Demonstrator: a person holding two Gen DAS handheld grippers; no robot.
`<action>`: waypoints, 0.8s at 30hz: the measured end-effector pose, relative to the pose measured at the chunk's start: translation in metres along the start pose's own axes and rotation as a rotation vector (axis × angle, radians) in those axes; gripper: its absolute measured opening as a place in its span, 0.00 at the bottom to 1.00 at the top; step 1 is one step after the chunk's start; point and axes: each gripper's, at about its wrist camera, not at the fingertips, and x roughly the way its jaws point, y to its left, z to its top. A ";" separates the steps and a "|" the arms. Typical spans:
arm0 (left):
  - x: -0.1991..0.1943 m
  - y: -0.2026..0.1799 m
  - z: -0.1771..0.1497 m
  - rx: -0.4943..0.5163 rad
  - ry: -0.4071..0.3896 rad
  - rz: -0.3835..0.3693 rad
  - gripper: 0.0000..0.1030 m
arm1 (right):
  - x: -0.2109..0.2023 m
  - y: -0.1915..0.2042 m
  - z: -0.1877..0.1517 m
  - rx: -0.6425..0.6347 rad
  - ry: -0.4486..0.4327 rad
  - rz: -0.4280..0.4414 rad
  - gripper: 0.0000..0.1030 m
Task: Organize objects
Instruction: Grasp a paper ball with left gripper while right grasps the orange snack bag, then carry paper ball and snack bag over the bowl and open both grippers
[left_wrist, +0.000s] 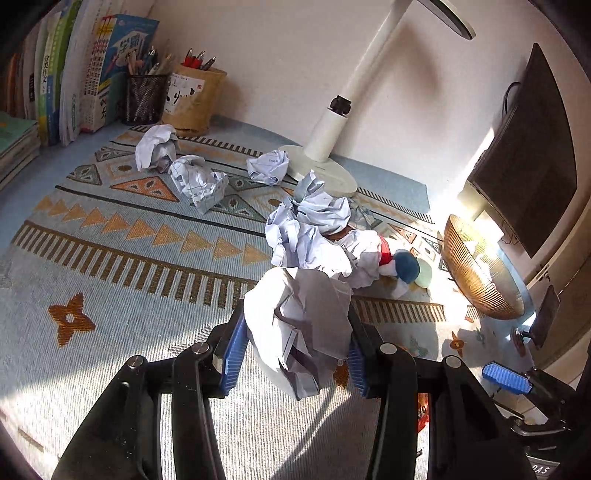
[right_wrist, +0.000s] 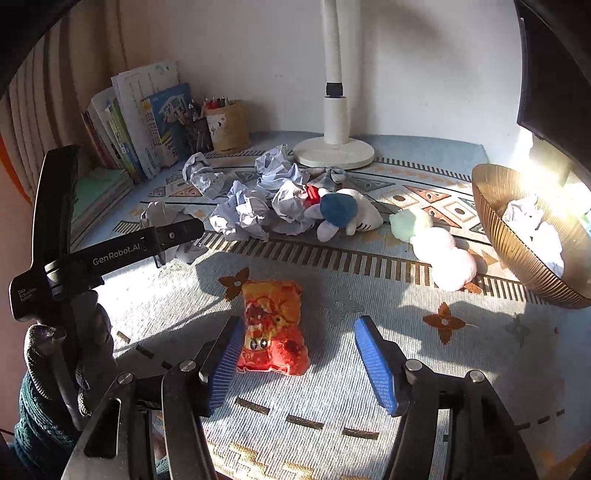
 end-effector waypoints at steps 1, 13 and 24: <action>0.000 -0.001 -0.001 0.004 0.000 -0.002 0.43 | 0.010 0.003 0.000 0.001 0.019 0.007 0.62; 0.004 -0.022 -0.009 0.121 0.005 0.054 0.43 | 0.060 0.002 0.003 0.078 0.059 0.069 0.30; 0.012 -0.066 -0.027 0.250 0.019 0.094 0.45 | 0.064 -0.046 0.008 0.072 0.058 -0.117 0.33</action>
